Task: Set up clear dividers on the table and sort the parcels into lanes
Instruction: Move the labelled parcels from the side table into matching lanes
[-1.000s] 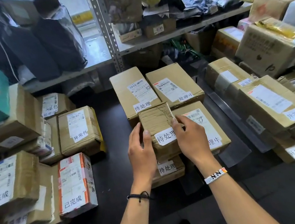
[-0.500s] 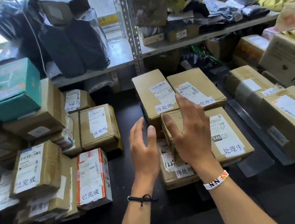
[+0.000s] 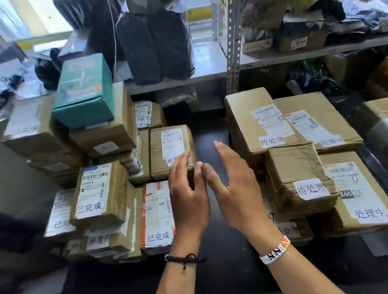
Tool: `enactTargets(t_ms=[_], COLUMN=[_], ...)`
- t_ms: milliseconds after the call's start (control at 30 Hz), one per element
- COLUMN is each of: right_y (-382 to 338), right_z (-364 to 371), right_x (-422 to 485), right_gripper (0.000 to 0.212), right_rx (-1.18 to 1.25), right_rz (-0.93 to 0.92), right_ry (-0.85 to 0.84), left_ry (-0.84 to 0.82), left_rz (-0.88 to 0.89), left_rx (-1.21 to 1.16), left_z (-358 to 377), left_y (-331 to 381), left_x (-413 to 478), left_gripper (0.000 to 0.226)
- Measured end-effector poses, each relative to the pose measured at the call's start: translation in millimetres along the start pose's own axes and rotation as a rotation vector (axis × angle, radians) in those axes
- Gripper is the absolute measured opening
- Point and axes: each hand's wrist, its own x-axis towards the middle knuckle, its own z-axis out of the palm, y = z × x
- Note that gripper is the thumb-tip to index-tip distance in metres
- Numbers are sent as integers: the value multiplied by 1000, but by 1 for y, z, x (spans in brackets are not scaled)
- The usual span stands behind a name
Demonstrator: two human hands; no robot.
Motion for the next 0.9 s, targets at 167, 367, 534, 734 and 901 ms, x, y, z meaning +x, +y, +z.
enactTargets(t_ms=[167,367,534,734,901], right_y=[-27,-64,-85,-99,-101], right_z=[51,124,178,220,243], right_x=[1,1,6,5,-4], right_gripper=[65,75,64,47,66], right_rx=[203,358,438,520,547], right_rz=[34,77,148,317,381], right_ry=[-133,-274,-353,-425,-456], left_ry=[93,198,325,226,64], left_rz=[-12,2,93,-239,-404], left_rx=[40,163,387,438,336], left_z=[-49,-114,-166,-221,-229], left_y=[-15,-43,-65,-102,-125], left_x=[16,31,52,74,75], left_gripper=[52,51,46,60,57])
